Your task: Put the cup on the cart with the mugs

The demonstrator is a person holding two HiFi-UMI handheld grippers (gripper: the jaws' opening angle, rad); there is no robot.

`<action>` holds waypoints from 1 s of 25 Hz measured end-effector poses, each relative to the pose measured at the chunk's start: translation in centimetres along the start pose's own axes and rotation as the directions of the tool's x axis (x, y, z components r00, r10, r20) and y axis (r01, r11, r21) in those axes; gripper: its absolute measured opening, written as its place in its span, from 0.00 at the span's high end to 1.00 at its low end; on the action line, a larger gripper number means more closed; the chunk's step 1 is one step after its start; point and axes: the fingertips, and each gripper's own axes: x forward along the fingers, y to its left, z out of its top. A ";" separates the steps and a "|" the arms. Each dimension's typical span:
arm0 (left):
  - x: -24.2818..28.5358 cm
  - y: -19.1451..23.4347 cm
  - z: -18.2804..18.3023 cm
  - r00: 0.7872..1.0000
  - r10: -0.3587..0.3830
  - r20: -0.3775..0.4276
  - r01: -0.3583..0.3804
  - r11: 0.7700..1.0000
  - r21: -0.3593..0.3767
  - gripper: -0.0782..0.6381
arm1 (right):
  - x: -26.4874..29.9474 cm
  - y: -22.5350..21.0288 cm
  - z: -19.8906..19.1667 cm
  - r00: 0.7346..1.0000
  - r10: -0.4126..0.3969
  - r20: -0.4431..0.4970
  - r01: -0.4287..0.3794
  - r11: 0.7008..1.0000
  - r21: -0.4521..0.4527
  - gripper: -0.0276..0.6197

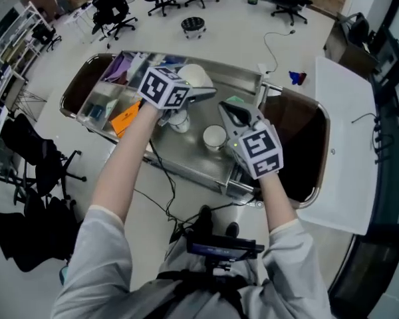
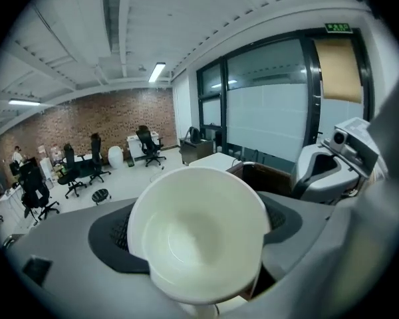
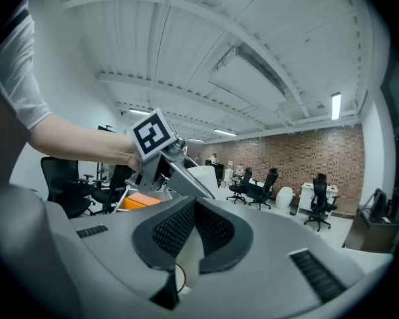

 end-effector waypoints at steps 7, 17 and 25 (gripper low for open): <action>7.2 3.7 -0.8 0.983 -0.117 -0.141 0.112 0.993 -0.047 0.23 | 1.8 -1.6 -1.2 0.999 -0.024 -0.021 0.025 0.999 0.044 0.94; 15.3 6.1 -5.5 0.946 -0.185 -0.266 0.158 0.980 -0.122 0.23 | 2.6 -2.4 -2.9 0.999 -0.041 -0.033 0.043 0.997 0.060 0.94; 18.0 7.0 -8.4 0.934 -0.163 -0.318 0.128 0.983 -0.129 0.23 | 2.0 -3.5 -4.3 0.996 -0.073 -0.058 0.077 0.994 0.072 0.94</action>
